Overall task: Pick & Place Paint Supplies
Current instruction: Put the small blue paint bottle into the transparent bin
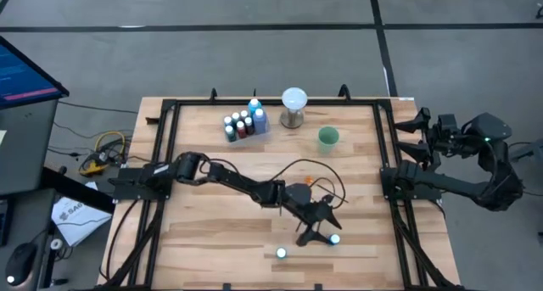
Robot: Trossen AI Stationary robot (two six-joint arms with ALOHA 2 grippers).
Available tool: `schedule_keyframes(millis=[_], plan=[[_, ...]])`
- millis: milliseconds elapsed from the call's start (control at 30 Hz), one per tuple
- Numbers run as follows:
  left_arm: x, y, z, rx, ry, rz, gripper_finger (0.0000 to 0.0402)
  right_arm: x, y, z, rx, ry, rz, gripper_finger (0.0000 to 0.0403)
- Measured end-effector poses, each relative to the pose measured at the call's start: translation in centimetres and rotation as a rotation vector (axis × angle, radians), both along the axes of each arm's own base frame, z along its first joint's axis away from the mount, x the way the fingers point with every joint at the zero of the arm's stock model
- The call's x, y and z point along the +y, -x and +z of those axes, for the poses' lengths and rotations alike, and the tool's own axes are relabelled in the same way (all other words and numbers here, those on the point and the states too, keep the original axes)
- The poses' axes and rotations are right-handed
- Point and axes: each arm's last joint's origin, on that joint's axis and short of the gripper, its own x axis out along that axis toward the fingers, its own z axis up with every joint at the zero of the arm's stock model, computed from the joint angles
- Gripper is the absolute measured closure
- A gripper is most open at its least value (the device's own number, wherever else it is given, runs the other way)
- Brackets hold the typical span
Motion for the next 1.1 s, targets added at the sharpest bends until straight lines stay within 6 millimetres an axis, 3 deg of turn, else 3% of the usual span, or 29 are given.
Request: schedule_keyframes(millis=[400, 1100], plan=[[-1.6, 0.1, -2.8, 0.057, -0.043, 0.099, 0.0138, 0.0, 0.0, 0.0, -0.004, -0.014, 0.001, 0.0117], [-2.5, 0.2, -3.5, 0.039, -0.124, 0.097, 0.0131, 0.0, 0.0, 0.0, -0.002, -0.007, 0.001, 0.0117]])
